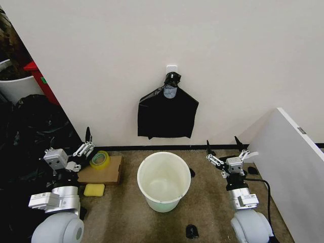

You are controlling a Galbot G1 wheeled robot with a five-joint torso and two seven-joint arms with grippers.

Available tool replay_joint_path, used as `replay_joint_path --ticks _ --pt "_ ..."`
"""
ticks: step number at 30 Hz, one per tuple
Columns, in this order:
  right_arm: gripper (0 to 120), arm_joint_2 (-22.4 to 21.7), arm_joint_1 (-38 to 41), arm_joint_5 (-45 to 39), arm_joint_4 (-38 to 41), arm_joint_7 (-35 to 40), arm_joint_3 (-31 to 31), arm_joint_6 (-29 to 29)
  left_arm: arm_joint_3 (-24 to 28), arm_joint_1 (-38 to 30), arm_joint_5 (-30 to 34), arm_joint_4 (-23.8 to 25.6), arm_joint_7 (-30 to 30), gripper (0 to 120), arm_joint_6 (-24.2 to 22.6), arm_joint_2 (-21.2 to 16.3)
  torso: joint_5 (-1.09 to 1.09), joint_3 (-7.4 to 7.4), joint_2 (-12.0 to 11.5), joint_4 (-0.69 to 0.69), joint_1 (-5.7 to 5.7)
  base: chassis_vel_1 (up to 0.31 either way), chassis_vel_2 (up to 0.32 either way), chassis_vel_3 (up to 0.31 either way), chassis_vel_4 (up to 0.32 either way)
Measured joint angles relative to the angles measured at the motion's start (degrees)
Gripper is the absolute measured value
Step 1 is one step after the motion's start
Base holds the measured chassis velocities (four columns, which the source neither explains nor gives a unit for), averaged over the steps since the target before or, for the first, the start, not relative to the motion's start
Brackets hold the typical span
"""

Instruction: Place the garbage bag over the trash bin.

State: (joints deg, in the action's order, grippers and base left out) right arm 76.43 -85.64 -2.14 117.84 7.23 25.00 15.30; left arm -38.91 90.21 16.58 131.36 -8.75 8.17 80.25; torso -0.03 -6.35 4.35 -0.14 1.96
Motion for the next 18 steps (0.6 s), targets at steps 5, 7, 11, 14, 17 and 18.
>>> replay_joint_path --ticks 5,7,11,14,17,18 --pt "100 0.2 1.0 3.2 -0.8 2.0 0.2 -0.6 0.0 0.0 -1.2 -1.1 -0.1 100 -0.7 -0.2 0.0 0.0 0.0 0.01 0.0 0.0 0.0 0.0 0.0" --pt "100 0.2 1.6 8.1 -3.1 -1.0 1.5 2.7 -0.4 -0.1 -3.0 -2.0 0.0 100 -0.6 -0.5 0.0 0.0 0.0 0.0 0.0 0.0 0.0 0.0 0.0" --pt "100 -0.1 1.7 5.6 -3.7 -1.7 0.9 2.5 -0.6 0.0 -2.5 -1.8 0.0 100 -0.6 -0.5 -0.01 0.0 0.0 0.0 0.0 0.0 0.0 0.0 0.0" --pt "100 -0.1 2.0 4.2 -3.8 -1.8 0.8 2.3 -0.6 0.1 -1.6 -1.5 -0.1 100 -0.8 -0.5 0.01 0.0 0.0 0.0 0.0 0.0 0.0 0.0 0.0" --pt "100 -0.2 2.2 3.2 -3.8 -2.1 0.7 2.2 -0.6 -0.1 -1.1 -1.5 -0.3 100 -0.9 -0.5 0.0 0.0 0.0 0.0 0.0 0.0 0.0 0.0 0.0" --pt "100 -0.2 2.3 2.9 -3.8 -2.2 0.7 2.2 -0.6 -0.2 -1.1 -1.8 -0.4 100 -0.9 -0.5 0.0 0.0 0.0 0.0 0.0 0.0 0.0 0.0 0.0"
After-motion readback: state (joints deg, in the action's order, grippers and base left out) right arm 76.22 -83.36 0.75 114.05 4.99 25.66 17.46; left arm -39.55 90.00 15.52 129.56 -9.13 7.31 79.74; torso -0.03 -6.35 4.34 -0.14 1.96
